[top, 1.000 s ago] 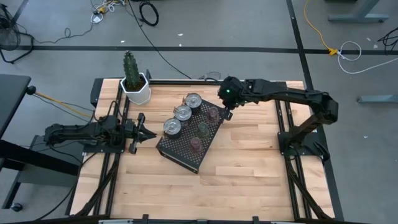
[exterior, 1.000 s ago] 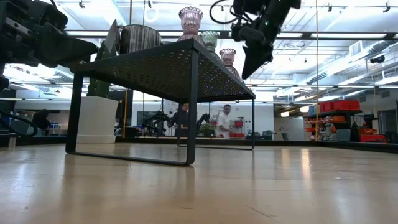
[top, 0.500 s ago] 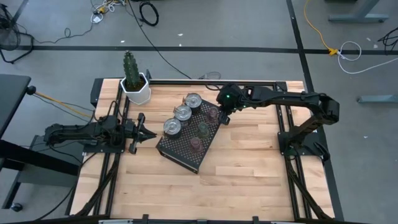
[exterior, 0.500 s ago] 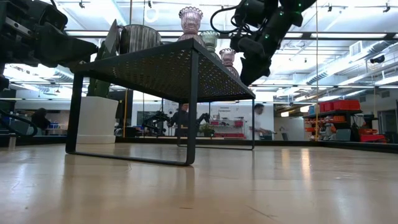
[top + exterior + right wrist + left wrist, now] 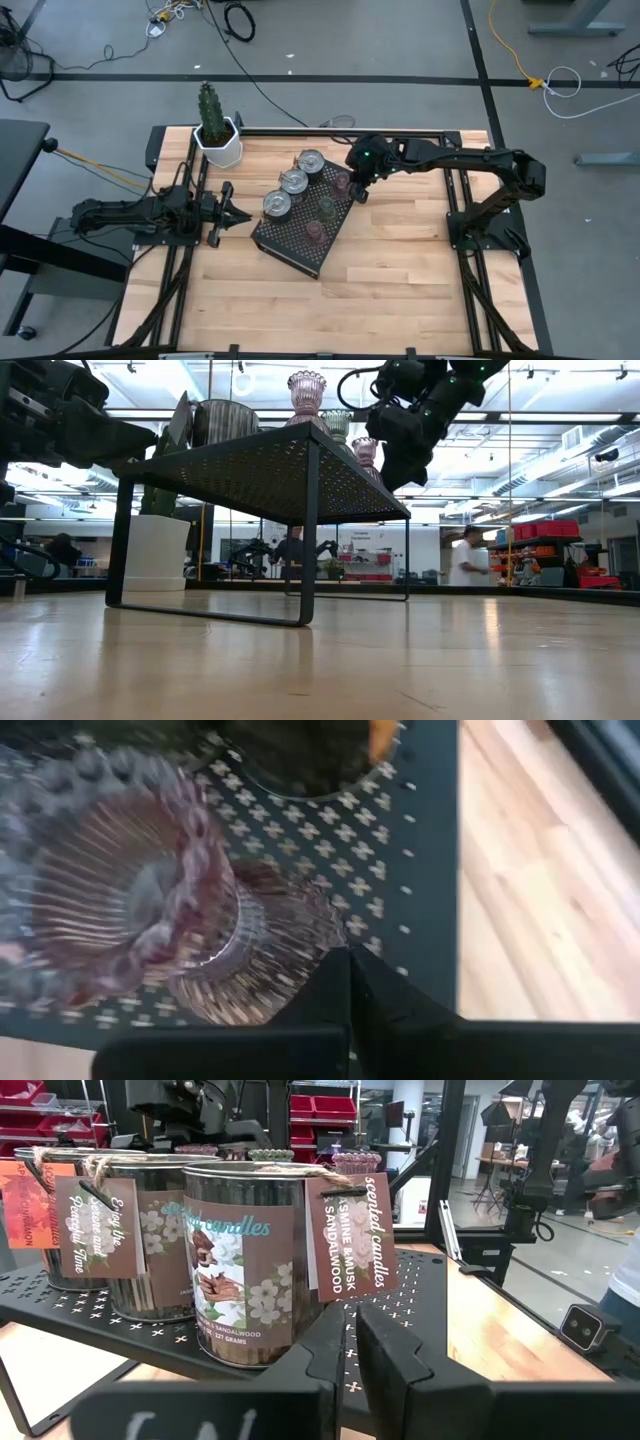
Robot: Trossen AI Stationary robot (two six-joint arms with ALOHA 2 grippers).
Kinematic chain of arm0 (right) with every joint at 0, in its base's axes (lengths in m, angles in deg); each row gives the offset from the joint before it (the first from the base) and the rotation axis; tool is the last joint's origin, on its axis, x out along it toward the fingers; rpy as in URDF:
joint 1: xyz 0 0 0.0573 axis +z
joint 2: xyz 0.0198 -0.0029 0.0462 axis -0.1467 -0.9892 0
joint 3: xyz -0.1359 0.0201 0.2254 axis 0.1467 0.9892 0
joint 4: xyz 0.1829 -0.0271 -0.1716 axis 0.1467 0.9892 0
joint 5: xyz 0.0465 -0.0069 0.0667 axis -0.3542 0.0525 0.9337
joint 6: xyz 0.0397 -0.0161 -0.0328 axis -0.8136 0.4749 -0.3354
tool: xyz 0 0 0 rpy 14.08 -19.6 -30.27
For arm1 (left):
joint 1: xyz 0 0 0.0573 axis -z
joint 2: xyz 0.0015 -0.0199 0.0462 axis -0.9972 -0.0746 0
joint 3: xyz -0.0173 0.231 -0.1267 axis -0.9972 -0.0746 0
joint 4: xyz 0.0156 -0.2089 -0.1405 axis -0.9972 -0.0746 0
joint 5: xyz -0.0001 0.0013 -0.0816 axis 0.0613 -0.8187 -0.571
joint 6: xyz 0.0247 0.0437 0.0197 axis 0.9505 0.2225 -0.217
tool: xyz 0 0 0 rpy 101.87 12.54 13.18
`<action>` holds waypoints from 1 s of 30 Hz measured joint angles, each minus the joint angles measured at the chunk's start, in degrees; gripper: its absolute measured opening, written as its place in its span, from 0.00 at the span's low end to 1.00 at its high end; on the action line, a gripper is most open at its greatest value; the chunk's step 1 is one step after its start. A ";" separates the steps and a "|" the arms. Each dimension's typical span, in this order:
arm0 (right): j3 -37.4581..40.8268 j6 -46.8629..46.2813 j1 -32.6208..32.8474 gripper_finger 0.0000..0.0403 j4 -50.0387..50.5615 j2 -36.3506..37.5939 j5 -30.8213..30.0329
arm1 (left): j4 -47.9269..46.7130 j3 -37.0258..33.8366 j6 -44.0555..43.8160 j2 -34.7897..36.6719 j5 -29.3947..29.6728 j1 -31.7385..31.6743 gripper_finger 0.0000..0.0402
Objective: Pick & Place candle stick holders
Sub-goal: Put the purple candle holder on the shelf, then return to Home Position
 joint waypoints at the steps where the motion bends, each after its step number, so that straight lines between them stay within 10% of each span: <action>1: 0.00 -0.05 -0.02 0.00 -0.44 0.00 0.99 | 0.00 0.00 0.01 0.01 0.00 0.02 0.09; 30: 0.00 -0.82 0.00 0.00 0.18 3.69 1.35 | 0.00 0.02 0.01 0.00 0.00 0.00 0.09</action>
